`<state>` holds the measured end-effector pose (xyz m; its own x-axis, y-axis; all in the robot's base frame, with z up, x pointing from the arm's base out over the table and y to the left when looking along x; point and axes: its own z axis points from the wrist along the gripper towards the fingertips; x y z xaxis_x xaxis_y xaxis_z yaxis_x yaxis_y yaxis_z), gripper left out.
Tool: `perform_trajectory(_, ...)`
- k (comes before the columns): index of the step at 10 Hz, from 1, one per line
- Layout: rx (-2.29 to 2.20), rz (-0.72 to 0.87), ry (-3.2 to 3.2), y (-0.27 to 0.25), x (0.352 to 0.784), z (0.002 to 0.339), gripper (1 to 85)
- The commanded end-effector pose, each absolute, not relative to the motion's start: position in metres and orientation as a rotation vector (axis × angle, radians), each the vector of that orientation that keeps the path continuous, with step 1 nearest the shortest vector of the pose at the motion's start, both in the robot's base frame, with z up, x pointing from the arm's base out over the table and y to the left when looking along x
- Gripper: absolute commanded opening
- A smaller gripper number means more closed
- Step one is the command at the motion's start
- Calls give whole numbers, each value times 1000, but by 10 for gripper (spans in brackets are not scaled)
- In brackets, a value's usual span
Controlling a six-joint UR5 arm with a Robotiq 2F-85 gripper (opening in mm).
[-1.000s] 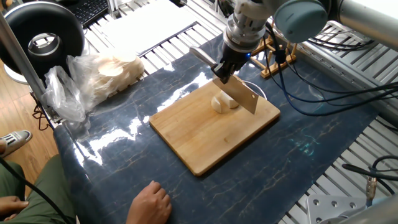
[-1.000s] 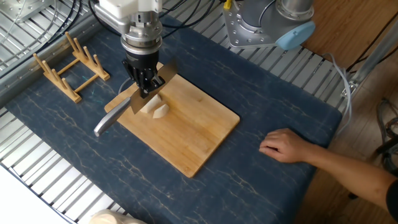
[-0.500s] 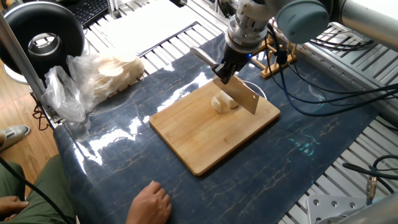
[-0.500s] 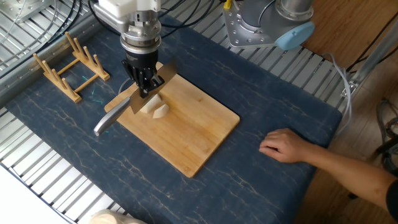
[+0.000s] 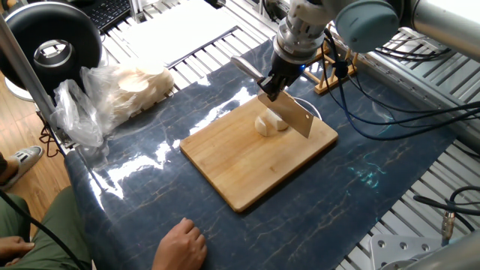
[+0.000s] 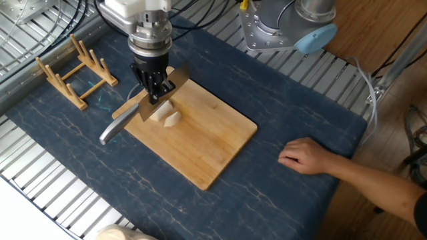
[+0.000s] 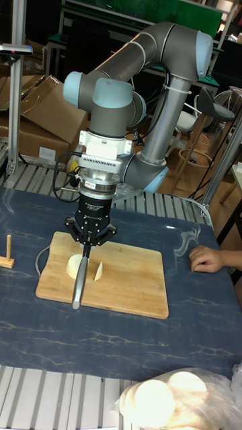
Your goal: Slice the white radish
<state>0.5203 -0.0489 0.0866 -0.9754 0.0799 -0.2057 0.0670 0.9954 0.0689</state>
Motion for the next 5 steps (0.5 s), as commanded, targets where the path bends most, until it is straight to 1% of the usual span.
perform_trajectory(1,139,112,2920,-47,522,87,10)
perform_trajectory(5,139,115,2914,-47,523,84,10)
